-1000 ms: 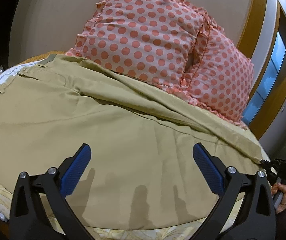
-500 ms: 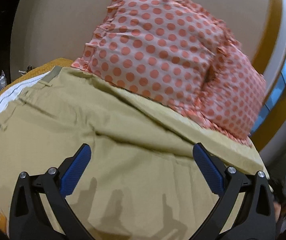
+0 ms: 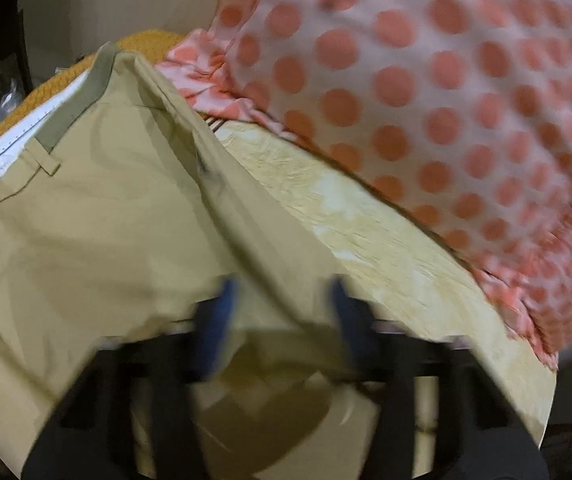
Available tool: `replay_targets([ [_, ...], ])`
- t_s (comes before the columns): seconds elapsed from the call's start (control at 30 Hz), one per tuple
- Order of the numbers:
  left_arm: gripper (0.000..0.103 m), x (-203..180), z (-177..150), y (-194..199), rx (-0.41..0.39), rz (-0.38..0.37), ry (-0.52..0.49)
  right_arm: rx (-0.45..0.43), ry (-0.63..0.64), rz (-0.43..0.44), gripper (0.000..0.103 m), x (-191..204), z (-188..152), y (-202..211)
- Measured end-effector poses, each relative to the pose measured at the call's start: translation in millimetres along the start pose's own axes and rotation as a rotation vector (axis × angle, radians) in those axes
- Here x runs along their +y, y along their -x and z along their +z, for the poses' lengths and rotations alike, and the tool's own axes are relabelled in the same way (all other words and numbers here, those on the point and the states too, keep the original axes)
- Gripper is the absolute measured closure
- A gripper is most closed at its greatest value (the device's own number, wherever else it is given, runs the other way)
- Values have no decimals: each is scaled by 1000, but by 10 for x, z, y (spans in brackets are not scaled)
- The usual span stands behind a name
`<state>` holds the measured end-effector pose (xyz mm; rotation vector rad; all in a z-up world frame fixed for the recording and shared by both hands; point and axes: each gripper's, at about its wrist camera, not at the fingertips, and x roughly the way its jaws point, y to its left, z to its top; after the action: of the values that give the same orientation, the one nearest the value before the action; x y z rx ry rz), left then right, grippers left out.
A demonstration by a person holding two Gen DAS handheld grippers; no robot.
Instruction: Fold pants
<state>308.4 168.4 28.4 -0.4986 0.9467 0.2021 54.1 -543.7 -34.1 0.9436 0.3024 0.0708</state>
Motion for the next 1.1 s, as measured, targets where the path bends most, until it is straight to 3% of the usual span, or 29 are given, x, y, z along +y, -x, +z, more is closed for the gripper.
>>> replay_targets([
  [0.03,96,46,11,40,-15,-49,11,-6,3,-2,101,32,-12,3],
  [0.1,99,142,-39,208,-32,-107,45,-26,15,23,101,59,12,66],
  [0.2,99,311,-310,801,-123,-148,-11,-53,28,34,101,92,-14,209],
  [0.27,99,515,-659,1297,-176,-176,-51,-59,29,10,101,35,-74,308],
  [0.37,99,871,-1210,1691,-185,-192,-67,-53,-1,-24,101,-128,-181,426],
  [0.53,99,1275,-1918,1806,-131,-191,-29,-57,-43,-84,101,-329,-328,574],
  [0.67,96,1456,-2207,1637,-92,-193,-1,-60,-1,-196,100,-323,-424,668],
  [0.7,95,1458,-2236,1652,-108,-198,-5,-64,-2,-213,95,-318,-444,711],
  [0.73,94,1462,-2269,1688,-118,-200,-14,-79,-14,-240,89,-318,-464,783],
  [0.8,79,1442,-2312,1770,-141,-214,-26,-128,-23,-280,48,-322,-483,921],
  [0.83,57,1430,-2334,1799,-155,-206,-31,-157,-10,-306,46,-316,-495,988],
  [0.87,49,1423,-2358,1841,-177,-196,-38,-156,-3,-322,46,-322,-500,998],
  [1.0,37,1408,-2450,1936,-229,-110,-75,-139,38,-314,47,-270,-548,897],
  [1.1,37,1498,-2461,1926,-215,-125,-49,-122,122,-329,52,-129,-612,713],
])
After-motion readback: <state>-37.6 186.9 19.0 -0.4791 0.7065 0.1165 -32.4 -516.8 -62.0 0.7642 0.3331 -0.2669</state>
